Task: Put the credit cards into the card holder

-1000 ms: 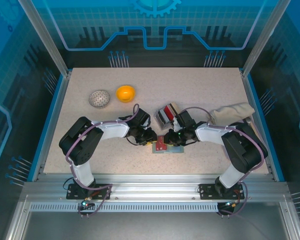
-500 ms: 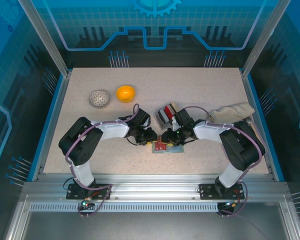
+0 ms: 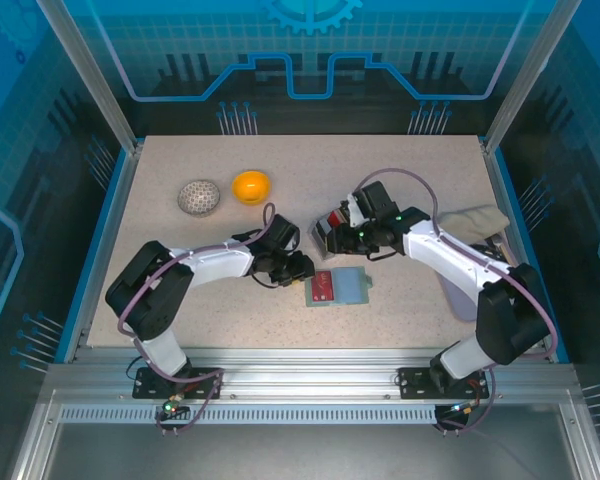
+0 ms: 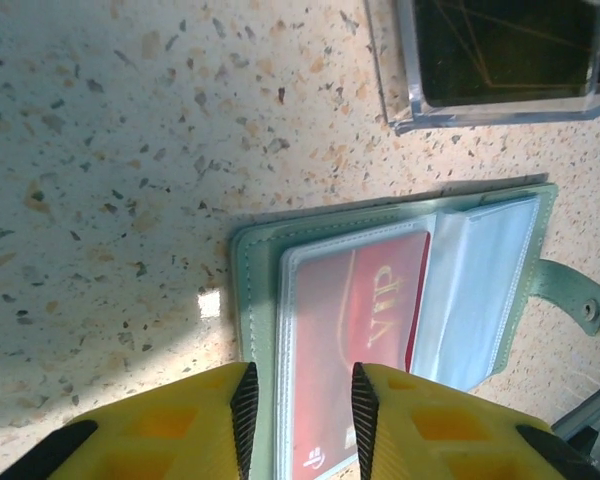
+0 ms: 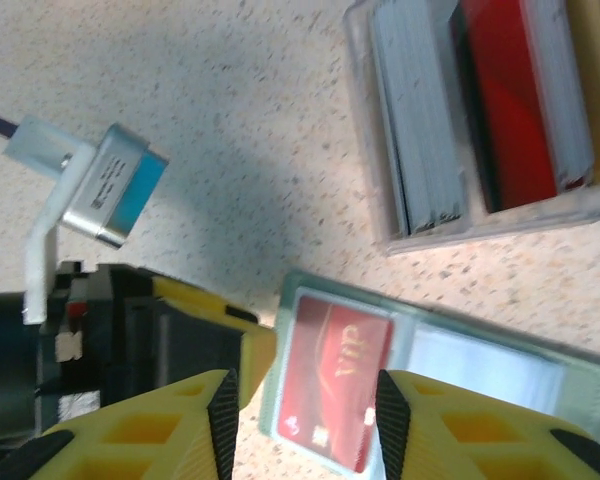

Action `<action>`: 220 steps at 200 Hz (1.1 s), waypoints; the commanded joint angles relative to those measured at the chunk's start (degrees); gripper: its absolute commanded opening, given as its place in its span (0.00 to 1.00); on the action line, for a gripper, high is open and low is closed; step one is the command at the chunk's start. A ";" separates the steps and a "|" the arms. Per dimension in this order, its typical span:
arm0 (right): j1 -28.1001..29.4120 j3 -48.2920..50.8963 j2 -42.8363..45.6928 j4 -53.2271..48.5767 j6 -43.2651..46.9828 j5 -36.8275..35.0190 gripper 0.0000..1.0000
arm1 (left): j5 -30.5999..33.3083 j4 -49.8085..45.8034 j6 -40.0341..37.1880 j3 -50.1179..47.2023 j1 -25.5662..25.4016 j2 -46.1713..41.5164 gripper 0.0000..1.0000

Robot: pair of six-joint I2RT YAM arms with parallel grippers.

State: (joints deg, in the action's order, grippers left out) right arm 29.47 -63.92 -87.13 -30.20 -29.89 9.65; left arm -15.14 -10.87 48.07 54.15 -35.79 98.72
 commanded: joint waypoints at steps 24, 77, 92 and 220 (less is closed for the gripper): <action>1.80 -12.53 -9.75 -11.54 12.54 -13.21 0.38 | -2.07 2.13 3.92 1.73 4.23 -0.08 0.37; 5.78 -25.36 -21.49 -16.38 18.96 -21.04 0.36 | -6.22 8.77 10.26 2.95 9.24 3.38 0.42; 6.64 -27.66 -24.09 -17.00 19.47 -23.13 0.36 | -6.07 9.10 10.54 3.26 9.82 3.68 0.43; 9.87 -37.47 -36.97 -20.94 21.27 -35.05 0.41 | -2.45 10.54 13.10 -1.81 11.84 1.30 0.47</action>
State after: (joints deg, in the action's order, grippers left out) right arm 38.37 -99.29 -121.75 -48.84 -9.74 -22.17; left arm -18.37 -0.95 60.16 53.28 -24.36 101.58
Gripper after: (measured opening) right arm 0.406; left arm 0.471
